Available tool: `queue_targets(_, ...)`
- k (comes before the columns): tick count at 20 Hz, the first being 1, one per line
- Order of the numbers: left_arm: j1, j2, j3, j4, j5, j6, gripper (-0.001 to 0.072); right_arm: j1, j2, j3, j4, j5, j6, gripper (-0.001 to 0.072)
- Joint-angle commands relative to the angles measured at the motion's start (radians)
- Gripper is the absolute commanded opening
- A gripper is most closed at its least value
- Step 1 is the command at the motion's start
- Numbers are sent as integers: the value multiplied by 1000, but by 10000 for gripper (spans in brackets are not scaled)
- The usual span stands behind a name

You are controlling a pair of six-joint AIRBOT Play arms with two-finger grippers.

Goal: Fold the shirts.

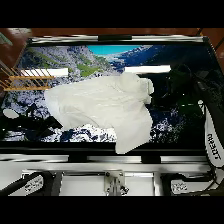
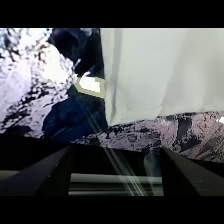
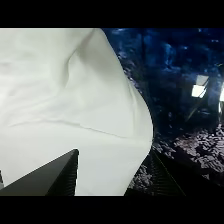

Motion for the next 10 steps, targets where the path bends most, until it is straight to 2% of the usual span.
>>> queue_targets(1, -31, -24, -43, -48, 121, 7, 615, 1, -1, 0, 6, -2, -3, 582)
queue_targets(6, -86, -68, -43, -81, 225, -7, 600, 1, -1, 0, 6, -3, -3, 582)
queue_targets(8, -95, -82, -43, -107, 272, -61, 594, 1, -1, 0, 6, -6, -3, 582)
queue_targets(9, -95, -87, -43, -140, 279, -60, 548, 1, -1, 0, 6, -6, -2, 582)
queue_targets(10, -95, -89, -42, -151, 282, -50, 320, 1, -1, 0, 6, -6, -2, 582)
